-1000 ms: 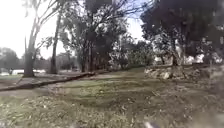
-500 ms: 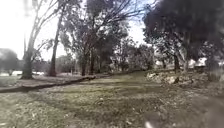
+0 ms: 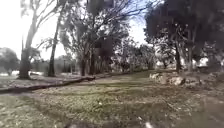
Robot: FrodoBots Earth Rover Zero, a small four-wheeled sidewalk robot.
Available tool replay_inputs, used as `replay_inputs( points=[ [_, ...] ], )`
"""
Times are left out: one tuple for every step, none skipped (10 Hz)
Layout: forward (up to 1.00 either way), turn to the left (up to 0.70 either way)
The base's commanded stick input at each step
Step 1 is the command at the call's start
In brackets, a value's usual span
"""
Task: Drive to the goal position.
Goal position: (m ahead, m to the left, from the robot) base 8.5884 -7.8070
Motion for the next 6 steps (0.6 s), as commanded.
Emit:
replay_inputs(
  points=[
    [0.7, 0.0],
    [0.7, 0.0],
    [0.7, 0.0],
    [0.7, 0.0],
    [0.7, 0.0],
    [0.7, -0.03]
  ],
)
